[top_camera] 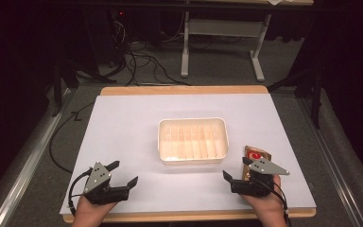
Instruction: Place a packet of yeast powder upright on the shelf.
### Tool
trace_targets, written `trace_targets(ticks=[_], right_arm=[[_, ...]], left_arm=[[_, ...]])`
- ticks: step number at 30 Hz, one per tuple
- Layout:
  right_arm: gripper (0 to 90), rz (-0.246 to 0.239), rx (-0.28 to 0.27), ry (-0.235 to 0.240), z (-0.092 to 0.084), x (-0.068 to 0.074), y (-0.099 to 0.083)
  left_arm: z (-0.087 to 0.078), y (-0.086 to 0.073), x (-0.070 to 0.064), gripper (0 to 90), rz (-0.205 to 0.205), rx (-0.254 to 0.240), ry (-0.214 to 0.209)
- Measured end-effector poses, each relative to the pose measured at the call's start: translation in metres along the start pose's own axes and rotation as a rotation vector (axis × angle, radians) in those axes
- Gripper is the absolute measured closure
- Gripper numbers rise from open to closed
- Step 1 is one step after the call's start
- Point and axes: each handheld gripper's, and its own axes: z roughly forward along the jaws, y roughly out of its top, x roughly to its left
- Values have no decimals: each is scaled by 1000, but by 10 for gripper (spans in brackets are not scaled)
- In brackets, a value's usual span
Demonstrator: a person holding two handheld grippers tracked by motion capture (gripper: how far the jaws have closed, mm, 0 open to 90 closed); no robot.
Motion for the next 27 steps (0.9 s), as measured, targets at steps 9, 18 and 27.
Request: trace_targets(ticks=[9,18,27], right_arm=[[173,54,-43,-26,-17,-17,-5],[569,141,16,-144,-47,-68,-37],[900,297,189,-207,-52,-100,-65]], left_arm=[[4,3,2,168,-9,6,2],[6,8,4,202,-22,-9,0],[13,15,4,224,-20,-25,-12]])
